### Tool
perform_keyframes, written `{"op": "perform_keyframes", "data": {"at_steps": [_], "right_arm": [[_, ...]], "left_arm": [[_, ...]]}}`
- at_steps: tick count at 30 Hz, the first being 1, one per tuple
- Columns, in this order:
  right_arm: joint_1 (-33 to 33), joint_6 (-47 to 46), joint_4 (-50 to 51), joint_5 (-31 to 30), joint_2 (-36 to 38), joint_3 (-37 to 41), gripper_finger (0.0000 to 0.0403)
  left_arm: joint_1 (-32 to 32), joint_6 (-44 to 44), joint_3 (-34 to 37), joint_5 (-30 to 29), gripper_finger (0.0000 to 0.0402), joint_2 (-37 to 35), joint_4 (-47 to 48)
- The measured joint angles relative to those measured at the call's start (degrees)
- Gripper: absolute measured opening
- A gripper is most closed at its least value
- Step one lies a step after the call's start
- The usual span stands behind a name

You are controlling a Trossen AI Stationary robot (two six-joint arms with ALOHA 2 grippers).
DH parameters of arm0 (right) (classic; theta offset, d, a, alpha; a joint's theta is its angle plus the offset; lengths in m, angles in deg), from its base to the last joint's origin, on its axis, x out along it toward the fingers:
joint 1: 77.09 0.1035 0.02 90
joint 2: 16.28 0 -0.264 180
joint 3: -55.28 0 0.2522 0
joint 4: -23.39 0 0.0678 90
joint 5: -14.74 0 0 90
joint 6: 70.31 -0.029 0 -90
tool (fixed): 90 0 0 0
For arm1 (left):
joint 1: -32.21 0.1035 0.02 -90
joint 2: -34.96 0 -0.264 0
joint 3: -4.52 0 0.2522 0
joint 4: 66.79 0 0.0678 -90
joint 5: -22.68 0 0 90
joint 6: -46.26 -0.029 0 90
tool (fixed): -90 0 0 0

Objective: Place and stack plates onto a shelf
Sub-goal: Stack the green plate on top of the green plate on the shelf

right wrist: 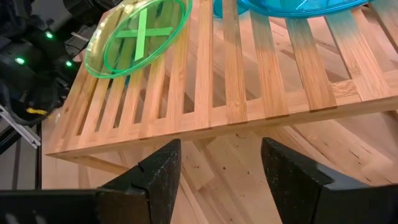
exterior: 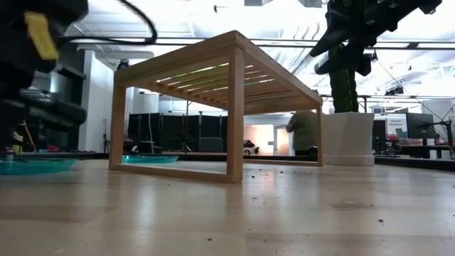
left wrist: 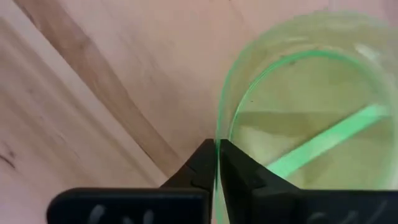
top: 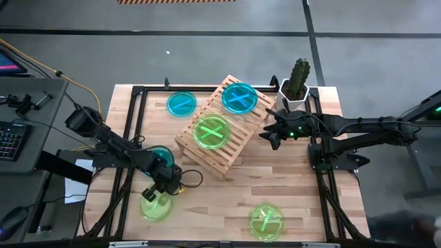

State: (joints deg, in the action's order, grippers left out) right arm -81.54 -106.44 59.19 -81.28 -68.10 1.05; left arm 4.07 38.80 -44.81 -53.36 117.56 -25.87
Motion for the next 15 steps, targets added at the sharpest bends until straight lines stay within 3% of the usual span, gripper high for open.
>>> {"op": "perform_keyframes", "data": {"at_steps": [7,15], "right_arm": [[0.0,0.28,0.02,-0.02,0.0,0.0,0.0204],[-0.02,0.14,0.0,0.0,0.0,0.02,0.0204]], "left_arm": [[1.3,2.82,-4.86,1.07,0.0001,-6.95,8.09],[4.05,12.95,-13.34,0.92,0.0,-24.81,22.76]]}}
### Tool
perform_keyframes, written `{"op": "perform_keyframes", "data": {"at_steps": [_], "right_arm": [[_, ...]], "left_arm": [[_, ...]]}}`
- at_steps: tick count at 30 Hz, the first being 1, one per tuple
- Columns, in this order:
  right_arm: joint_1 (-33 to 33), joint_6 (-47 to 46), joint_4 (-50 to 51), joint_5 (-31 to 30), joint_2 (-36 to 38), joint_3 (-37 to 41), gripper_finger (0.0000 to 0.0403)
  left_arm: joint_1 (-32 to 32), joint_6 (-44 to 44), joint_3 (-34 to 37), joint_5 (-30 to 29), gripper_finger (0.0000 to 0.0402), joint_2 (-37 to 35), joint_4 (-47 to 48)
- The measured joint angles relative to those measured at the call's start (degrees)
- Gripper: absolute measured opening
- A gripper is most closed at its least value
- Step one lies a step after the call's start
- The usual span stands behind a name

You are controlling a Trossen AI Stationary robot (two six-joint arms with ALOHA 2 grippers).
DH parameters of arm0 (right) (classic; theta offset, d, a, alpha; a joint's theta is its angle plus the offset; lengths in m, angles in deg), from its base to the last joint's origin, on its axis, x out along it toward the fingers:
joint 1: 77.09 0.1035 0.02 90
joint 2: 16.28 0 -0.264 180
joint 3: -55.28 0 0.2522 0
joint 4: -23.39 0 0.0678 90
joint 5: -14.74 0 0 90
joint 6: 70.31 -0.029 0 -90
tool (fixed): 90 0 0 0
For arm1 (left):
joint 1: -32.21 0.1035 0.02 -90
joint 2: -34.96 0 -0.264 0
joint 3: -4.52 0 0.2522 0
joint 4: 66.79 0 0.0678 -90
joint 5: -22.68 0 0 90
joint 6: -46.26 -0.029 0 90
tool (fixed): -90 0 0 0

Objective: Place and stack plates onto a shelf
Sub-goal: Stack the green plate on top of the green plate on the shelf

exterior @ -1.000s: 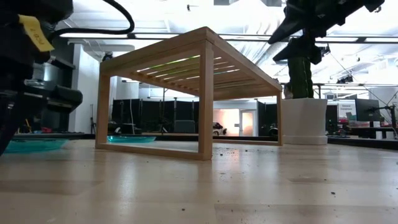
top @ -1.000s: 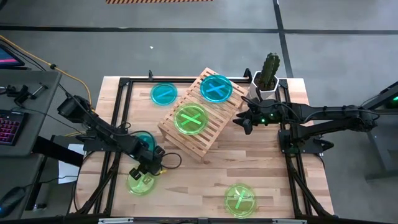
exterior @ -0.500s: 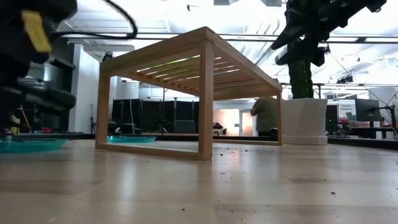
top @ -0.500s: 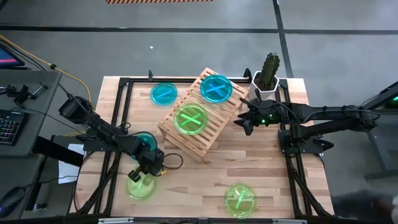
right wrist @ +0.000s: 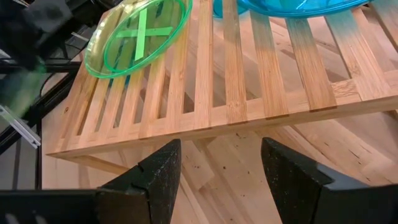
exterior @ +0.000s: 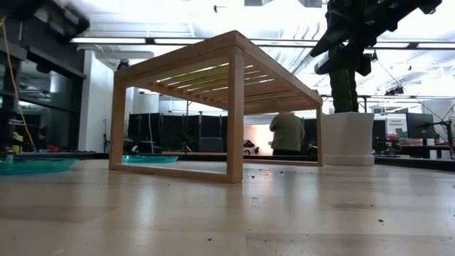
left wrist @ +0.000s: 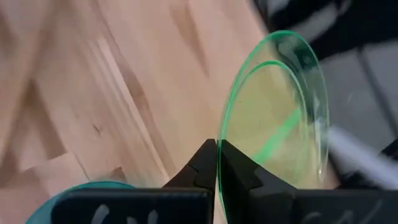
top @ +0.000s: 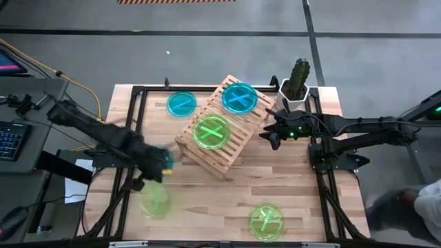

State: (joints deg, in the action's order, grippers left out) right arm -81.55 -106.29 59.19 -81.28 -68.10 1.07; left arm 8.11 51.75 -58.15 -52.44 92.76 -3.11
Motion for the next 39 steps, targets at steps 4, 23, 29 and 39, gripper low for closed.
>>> {"op": "perform_keyframes", "data": {"at_steps": [4,23,29,39], "right_arm": [[0.02,-2.06,0.0,-0.02,0.0,0.0,0.0204],[-2.4,1.54,-3.89,4.25,1.39,0.0,0.0204],[-3.06,3.96,-3.87,7.24,3.72,0.01,0.0204],[-3.06,5.1,-3.53,7.77,5.05,0.01,0.0204]], "left_arm": [[2.59,11.1,-7.73,-5.88,0.0,-5.39,3.77],[39.06,12.62,-35.26,-9.41,0.0,18.96,2.55],[45.23,15.43,-36.31,-3.11,0.0,25.38,2.56],[46.44,15.24,-36.34,-4.6,0.0,26.35,5.09]]}}
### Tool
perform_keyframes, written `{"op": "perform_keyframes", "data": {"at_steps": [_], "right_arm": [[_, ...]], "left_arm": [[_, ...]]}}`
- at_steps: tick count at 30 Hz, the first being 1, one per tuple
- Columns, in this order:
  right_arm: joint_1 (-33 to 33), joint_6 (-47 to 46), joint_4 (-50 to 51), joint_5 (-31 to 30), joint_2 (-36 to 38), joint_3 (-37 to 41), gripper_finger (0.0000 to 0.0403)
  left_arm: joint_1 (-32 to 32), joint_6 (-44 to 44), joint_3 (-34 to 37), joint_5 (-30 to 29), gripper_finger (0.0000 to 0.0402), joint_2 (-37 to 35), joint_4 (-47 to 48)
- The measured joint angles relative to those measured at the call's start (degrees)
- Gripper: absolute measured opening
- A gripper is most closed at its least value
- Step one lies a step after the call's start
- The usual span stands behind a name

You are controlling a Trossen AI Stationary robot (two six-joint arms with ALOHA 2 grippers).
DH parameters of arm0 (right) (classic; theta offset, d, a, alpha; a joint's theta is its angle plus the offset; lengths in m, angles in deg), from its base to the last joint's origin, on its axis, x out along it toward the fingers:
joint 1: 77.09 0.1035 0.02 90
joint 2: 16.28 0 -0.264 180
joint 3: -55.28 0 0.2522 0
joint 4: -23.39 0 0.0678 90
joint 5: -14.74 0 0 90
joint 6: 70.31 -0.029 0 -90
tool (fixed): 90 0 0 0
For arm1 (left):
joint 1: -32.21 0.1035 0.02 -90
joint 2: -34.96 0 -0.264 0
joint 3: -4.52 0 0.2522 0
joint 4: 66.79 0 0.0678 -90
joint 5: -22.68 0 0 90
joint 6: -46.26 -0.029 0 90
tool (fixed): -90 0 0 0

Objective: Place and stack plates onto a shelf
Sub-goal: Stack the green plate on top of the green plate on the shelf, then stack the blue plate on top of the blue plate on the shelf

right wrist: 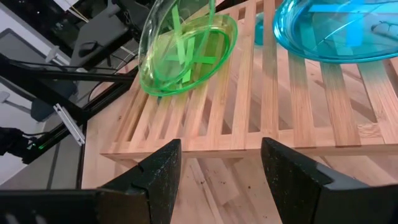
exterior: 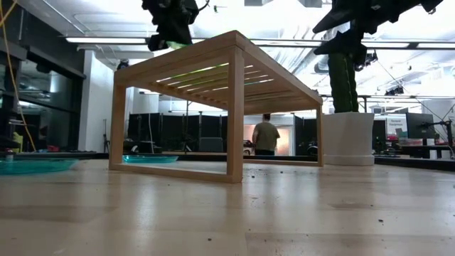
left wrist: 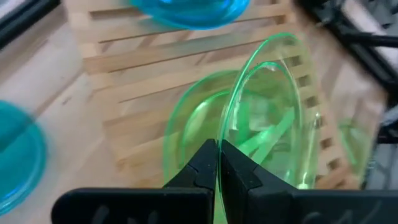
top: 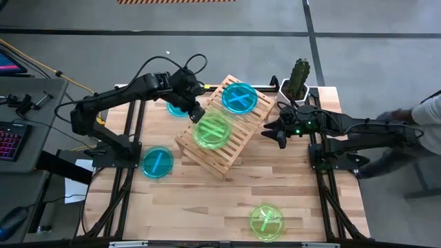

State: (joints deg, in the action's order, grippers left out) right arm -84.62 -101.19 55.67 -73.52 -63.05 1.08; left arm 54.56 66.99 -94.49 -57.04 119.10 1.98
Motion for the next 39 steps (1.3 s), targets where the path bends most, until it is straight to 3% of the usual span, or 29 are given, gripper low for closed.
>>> {"op": "perform_keyframes", "data": {"at_steps": [10,21,25,28,32,39], "right_arm": [[0.0,0.34,0.01,-1.3,-0.11,-0.01,0.0204],[0.0,0.05,-0.82,-1.69,-0.11,-0.01,0.0204],[0.0,-0.52,-5.2,-1.67,-0.13,-0.01,0.0204],[0.0,-0.11,-10.04,-1.67,-0.13,-0.01,0.0204],[0.02,1.25,-15.82,-2.56,-0.13,-0.01,0.0204],[0.0,0.19,-18.3,-5.29,-0.16,-0.01,0.0204]], "left_arm": [[-0.02,-1.84,0.13,-2.25,0.0007,0.02,0.89],[-0.02,-1.98,0.17,-1.38,0.0116,0.0,-1.74],[0.87,-5.41,-0.23,1.13,0.0151,-1.25,-5.14],[2.08,-7.99,0.04,-0.19,0.0164,-3.64,-8.57],[2.93,-7.7,7.42,-1.93,0.0168,-10.22,-22.49],[2.73,-2.84,30.22,-6.55,0.0168,-25.29,-43.51]]}}
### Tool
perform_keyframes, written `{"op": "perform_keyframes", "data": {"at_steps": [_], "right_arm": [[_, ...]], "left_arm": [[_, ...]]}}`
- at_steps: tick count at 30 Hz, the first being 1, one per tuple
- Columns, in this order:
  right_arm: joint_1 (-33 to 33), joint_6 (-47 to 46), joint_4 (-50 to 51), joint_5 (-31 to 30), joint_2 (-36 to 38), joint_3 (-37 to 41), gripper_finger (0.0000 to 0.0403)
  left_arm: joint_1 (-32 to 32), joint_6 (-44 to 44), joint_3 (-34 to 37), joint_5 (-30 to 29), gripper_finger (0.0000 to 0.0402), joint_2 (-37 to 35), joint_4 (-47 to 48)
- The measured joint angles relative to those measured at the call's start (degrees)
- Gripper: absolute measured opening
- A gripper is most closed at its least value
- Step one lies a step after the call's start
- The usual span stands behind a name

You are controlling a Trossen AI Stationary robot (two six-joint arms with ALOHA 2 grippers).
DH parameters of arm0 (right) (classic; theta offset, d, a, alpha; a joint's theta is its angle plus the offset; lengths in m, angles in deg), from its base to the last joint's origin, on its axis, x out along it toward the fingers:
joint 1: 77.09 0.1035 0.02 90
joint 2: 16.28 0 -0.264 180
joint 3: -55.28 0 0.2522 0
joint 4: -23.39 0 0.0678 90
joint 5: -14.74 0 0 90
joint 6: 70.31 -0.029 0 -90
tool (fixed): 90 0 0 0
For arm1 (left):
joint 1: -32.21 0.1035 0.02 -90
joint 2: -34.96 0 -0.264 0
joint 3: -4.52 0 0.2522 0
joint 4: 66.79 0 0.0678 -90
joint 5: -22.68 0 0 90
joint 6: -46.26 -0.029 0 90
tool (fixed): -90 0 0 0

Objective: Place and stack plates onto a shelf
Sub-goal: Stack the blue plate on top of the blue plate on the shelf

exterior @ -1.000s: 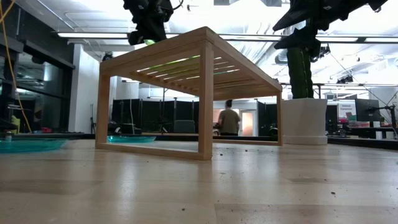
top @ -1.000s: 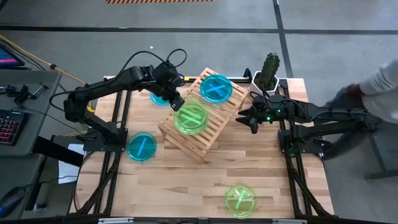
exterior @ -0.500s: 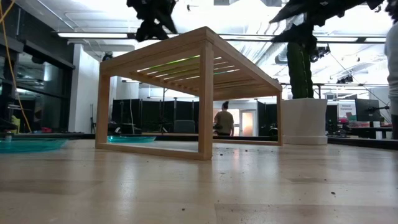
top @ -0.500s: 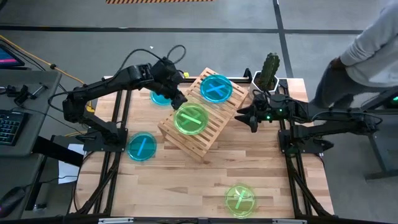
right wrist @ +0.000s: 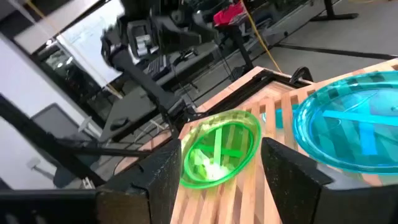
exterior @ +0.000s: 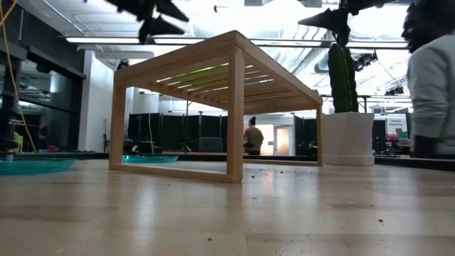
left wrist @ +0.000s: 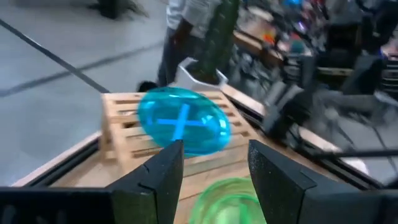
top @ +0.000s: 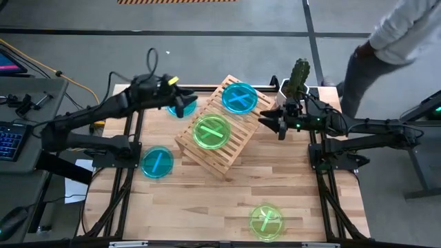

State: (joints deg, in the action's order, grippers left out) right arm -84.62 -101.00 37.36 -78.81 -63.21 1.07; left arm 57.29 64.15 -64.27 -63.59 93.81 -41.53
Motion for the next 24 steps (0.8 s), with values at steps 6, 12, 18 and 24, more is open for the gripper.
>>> {"op": "perform_keyframes", "data": {"at_steps": [6,12,18,24], "right_arm": [[-0.05,-4.05,-3.42,-7.86,-3.78,0.0,0.0204],[-3.78,-10.49,-8.13,-10.11,-10.35,0.0,0.0204],[-7.52,-13.57,-8.18,-9.22,-12.78,0.0,0.0204],[-10.91,-9.95,-8.19,-6.58,-12.61,0.0,0.0204]], "left_arm": [[1.51,1.55,9.79,-5.72,0.0168,-7.04,-3.33],[4.64,2.18,11.27,-7.04,0.0168,-9.67,2.76],[12.6,14.24,11.3,-19.92,0.0168,-8.1,18.99],[17.11,22.71,12.8,-26.16,0.0168,-4.12,20.19]]}}
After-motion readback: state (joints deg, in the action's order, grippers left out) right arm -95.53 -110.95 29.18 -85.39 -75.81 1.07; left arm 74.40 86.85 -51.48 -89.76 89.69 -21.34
